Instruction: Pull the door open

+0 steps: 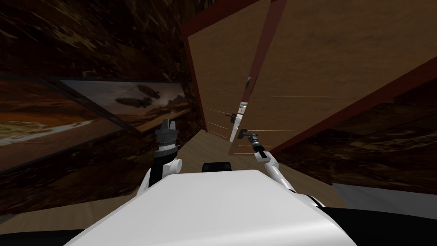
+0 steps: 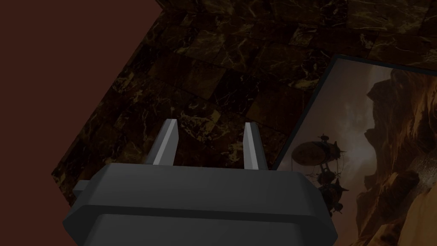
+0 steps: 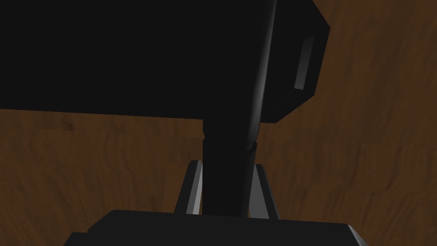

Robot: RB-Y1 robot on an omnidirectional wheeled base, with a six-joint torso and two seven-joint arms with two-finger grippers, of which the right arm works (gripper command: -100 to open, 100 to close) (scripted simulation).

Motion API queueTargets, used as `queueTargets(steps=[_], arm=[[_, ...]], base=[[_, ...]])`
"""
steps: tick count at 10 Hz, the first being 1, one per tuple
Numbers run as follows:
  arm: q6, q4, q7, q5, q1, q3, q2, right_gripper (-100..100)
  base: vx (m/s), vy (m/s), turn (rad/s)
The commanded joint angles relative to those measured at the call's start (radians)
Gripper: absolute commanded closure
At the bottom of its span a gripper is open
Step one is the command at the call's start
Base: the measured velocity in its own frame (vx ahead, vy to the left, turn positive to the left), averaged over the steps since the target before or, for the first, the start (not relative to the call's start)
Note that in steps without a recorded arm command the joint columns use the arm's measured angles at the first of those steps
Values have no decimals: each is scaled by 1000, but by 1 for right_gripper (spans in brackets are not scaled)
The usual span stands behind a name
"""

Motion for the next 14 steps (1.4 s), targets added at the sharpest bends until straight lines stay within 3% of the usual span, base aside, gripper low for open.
queueTargets(steps=[1, 8, 9, 10, 14], arm=[[-29, -9, -24, 8, 21, 11, -18, 100], [-140, -44, -116, 38, 104, 55, -85, 100], [-128, -40, -106, 34, 98, 45, -82, 100], [-162, -34, -123, 42, 115, 49, -95, 100], [-227, -28, -156, 55, 145, 52, -122, 100]], base=[[-166, -50, 125], [-209, -81, 105], [-92, -39, 11], [-179, -48, 160], [-190, -82, 134]])
